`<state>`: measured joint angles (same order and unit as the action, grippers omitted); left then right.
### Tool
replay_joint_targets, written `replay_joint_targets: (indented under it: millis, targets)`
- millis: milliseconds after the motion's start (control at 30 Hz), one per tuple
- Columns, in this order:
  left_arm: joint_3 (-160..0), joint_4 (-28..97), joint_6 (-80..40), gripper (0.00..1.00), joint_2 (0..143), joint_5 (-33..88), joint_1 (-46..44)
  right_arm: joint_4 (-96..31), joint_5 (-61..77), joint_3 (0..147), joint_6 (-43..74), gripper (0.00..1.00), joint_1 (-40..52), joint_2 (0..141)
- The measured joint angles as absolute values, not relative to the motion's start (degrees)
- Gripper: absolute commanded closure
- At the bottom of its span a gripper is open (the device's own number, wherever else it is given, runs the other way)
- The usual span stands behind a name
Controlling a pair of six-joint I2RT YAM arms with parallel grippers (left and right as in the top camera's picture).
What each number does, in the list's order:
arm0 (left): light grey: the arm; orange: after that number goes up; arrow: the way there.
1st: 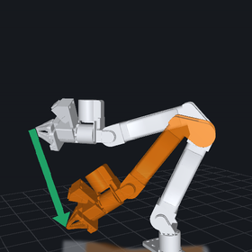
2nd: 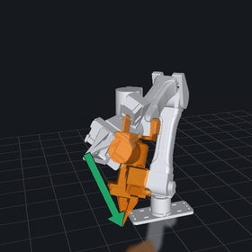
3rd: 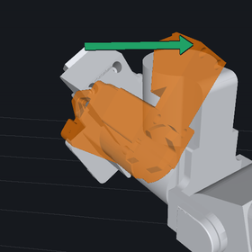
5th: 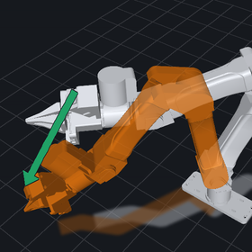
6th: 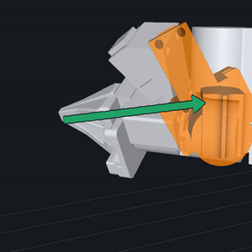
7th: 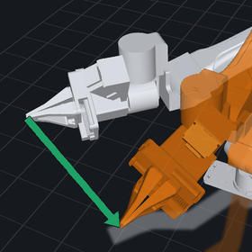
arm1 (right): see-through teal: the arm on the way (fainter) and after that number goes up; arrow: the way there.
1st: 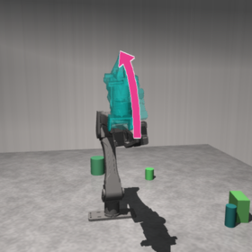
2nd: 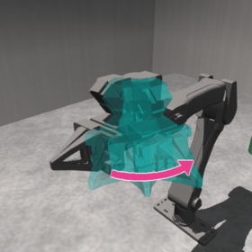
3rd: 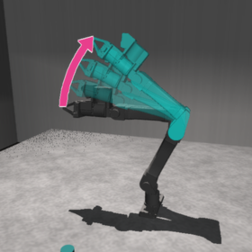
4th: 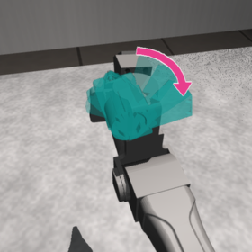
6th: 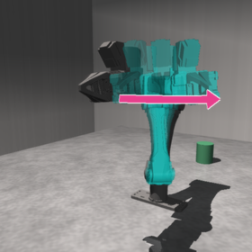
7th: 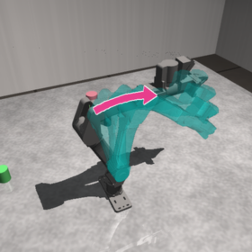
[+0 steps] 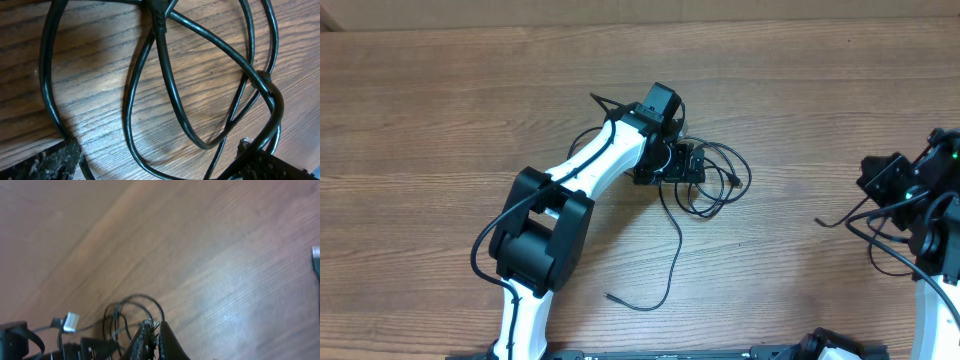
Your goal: Untangle cables
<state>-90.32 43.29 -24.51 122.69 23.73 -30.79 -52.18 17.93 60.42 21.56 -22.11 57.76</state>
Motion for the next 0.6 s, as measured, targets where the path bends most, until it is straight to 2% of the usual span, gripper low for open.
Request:
replay_joint_targets:
  millis: [233,600]
  targets:
    - [-90.32,43.29,-24.49,0.0,122.69,23.73,-30.79,-54.96,18.15,60.42,22.44,0.96,-22.09,57.84]
    - [-90.32,43.29,-24.51,0.0,122.69,23.73,-30.79,-50.7,14.24,60.42,22.5,0.96,-22.11,65.32]
